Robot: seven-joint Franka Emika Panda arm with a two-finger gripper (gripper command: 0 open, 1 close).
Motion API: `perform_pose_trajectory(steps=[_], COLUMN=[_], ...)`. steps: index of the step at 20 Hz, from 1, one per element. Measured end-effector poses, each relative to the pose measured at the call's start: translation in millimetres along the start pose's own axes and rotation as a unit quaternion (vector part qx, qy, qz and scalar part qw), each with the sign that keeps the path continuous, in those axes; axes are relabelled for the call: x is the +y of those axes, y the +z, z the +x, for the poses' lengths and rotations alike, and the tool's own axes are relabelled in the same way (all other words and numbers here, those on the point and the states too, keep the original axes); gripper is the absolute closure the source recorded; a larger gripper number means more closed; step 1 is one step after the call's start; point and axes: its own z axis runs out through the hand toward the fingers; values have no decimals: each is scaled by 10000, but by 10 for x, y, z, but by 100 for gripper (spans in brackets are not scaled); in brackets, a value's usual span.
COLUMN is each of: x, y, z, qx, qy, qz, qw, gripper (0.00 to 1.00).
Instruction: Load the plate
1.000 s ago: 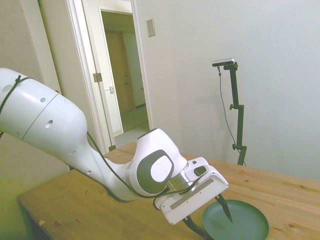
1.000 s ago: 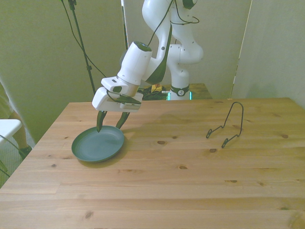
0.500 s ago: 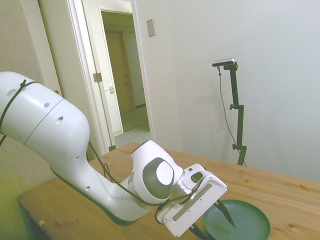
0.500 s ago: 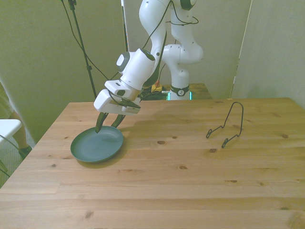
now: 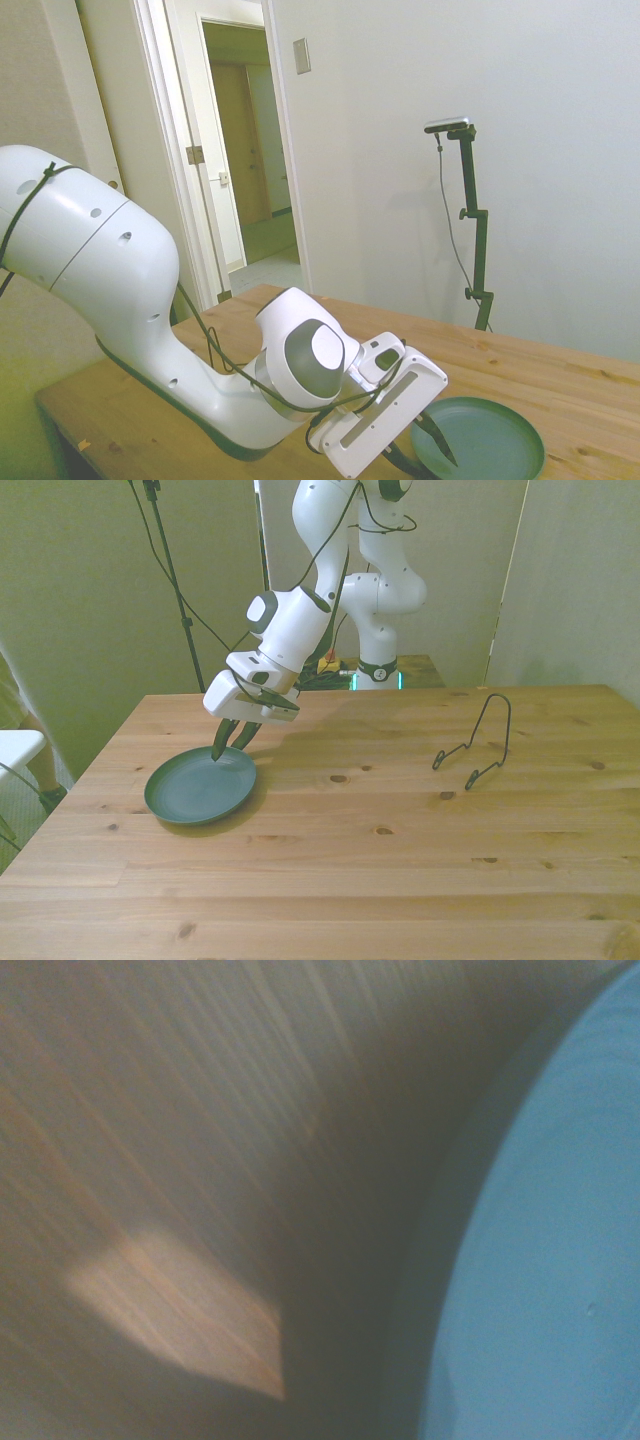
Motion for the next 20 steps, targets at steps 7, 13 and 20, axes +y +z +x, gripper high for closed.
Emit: perform_pose_trajectory(steps=[7, 13, 20], x=[-58, -59, -1], y=[31, 43, -290], z=[7, 28, 160], qx=[91, 111, 141], qy=[-43, -40, 412], qz=[99, 109, 812], qw=[9999, 9999, 9957], gripper=[100, 100, 100])
